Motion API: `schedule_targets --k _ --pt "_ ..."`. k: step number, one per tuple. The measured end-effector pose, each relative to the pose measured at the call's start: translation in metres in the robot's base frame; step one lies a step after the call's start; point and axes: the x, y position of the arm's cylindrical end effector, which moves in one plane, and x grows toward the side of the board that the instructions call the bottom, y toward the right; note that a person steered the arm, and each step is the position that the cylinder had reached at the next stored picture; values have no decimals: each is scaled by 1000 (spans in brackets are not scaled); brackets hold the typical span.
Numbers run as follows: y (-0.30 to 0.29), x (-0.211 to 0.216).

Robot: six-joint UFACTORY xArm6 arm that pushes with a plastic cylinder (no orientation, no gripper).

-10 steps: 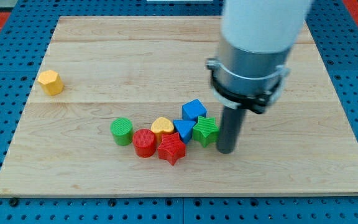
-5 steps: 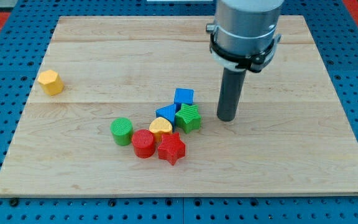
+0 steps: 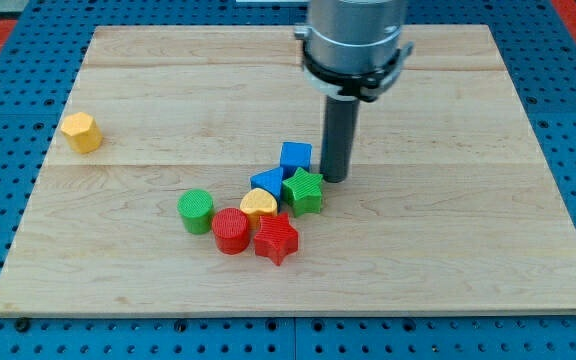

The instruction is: Put the green star and blue blocks in a diagonal line

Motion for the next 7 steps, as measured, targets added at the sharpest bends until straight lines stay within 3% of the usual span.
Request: schedule_targets --k 2,4,7 --pt "-4 28" --pt "-22 -20" --pt "-70 -22"
